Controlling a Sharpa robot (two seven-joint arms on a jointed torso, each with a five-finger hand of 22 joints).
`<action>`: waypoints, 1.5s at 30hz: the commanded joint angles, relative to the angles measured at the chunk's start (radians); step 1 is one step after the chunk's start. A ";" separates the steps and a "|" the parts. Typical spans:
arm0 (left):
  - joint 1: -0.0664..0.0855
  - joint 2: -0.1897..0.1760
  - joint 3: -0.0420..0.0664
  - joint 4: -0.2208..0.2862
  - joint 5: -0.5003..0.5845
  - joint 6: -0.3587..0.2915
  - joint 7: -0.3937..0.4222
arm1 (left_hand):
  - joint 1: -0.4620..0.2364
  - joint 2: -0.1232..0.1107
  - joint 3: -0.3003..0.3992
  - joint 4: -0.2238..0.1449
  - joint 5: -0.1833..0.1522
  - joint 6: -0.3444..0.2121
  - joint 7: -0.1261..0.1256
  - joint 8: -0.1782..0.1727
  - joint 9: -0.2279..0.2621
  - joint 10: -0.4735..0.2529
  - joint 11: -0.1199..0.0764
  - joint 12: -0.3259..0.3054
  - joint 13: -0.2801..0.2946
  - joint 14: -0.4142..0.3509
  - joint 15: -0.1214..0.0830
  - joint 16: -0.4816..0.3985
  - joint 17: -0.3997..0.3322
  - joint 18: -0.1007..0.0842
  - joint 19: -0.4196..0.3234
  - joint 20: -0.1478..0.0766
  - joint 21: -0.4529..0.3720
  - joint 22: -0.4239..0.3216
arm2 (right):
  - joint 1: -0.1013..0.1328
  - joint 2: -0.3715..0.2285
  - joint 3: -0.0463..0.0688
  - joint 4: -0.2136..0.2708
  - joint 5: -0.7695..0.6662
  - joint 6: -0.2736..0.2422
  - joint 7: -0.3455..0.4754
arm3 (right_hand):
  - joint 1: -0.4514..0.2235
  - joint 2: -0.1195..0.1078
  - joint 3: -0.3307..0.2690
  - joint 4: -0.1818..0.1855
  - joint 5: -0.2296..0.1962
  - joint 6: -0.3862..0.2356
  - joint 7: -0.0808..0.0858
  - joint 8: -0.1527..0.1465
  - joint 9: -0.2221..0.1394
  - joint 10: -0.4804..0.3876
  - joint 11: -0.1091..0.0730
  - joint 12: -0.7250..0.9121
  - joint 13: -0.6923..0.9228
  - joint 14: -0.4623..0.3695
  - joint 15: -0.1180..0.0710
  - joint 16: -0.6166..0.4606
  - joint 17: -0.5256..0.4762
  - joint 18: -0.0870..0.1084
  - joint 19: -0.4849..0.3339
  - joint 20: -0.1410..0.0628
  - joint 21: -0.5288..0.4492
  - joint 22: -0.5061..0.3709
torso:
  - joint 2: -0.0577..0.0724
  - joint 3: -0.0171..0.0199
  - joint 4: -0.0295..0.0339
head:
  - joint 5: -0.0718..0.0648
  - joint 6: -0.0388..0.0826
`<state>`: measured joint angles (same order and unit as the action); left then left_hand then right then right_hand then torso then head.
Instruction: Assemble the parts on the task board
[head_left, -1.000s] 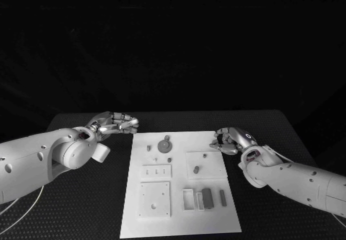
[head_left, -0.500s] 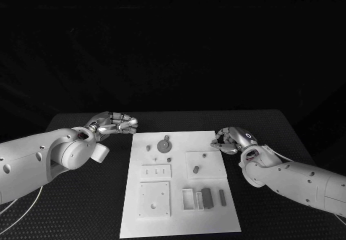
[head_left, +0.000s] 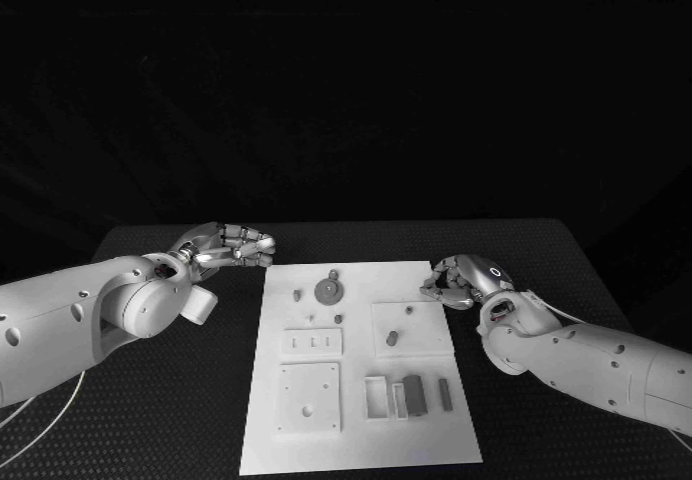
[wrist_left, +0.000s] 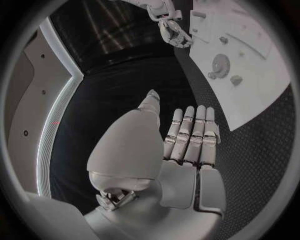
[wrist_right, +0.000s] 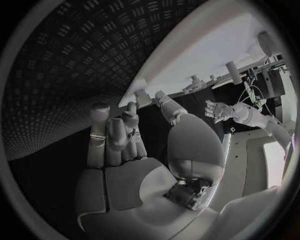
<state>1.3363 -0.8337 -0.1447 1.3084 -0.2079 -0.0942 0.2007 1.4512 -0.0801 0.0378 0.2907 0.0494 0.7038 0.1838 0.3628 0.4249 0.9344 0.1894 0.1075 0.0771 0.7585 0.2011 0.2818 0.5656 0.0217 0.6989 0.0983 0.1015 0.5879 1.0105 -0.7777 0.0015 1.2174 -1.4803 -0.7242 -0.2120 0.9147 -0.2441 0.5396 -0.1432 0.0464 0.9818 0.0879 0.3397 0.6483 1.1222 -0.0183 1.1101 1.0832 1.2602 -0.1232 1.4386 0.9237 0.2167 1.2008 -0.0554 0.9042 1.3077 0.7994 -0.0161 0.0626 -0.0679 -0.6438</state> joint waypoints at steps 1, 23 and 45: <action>0.000 0.000 0.001 0.002 -0.002 0.015 0.007 | 0.008 -0.003 -0.006 0.001 0.000 -0.001 0.004 -0.006 -0.002 0.003 0.004 -0.006 -0.001 0.007 -0.002 -0.003 0.002 -0.003 0.007 0.001 0.003 0.001 | -0.001 0.004 0.000 -0.002 -0.019 0.014 -0.012 | 0.001 -0.011 0.001 0.007 0.004 0.008 -0.002 0.005 0.005 -0.001 -0.007 -0.007 0.000 0.001 -0.009 -0.005 -0.002 0.045 0.000 -0.007 -0.005 0.016 | 0.000 0.0002 -0.0002 | 0.000 0.000; 0.000 -0.001 0.001 0.002 -0.002 0.018 0.003 | 0.006 -0.003 -0.007 0.001 0.000 -0.001 0.004 -0.007 -0.002 0.003 0.004 -0.007 -0.001 0.007 -0.002 -0.004 0.002 -0.003 0.007 0.001 0.002 0.001 | -0.002 0.023 0.000 -0.022 -0.023 0.019 -0.011 | 0.050 0.089 -0.021 -0.061 0.005 0.019 -0.010 0.014 0.058 0.000 -0.016 -0.012 0.004 0.000 -0.017 -0.008 -0.001 0.045 -0.006 -0.007 -0.002 0.019 | 0.000 0.0006 -0.0002 | 0.002 -0.003; 0.000 -0.001 0.001 0.002 -0.002 0.019 0.000 | 0.006 -0.004 -0.007 0.000 0.000 -0.002 0.006 -0.008 -0.003 0.004 0.004 -0.007 -0.001 0.007 -0.002 -0.004 0.002 -0.003 0.007 0.001 0.002 0.002 | -0.002 0.025 0.000 -0.020 0.010 0.047 0.043 | 0.145 0.173 0.108 -0.145 0.004 -0.011 0.009 -0.050 0.064 -0.003 0.003 -0.019 0.011 -0.005 0.000 -0.013 -0.002 0.045 -0.013 0.006 0.001 0.020 | 0.000 0.0010 -0.0009 | 0.001 -0.002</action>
<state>1.3362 -0.8356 -0.1449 1.3084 -0.2081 -0.0902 0.1958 1.4512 -0.0801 0.0378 0.2907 0.0493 0.7038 0.1838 0.3592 0.4232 0.9344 0.1894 0.1039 0.0774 0.7578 0.2004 0.2818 0.5661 0.0217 0.6989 0.0983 0.1015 0.5884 1.0106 -0.7541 0.0032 1.1979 -1.4835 -0.7064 -0.1975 1.0498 -0.0698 0.6408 -0.2881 0.0473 0.9736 0.0923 0.2932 0.7108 1.1184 -0.0215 1.0941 1.0927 1.2567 -0.1300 1.4307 0.9209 0.2186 1.1877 -0.0568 0.9041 1.3078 0.7994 -0.0150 0.0613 -0.0664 -0.6457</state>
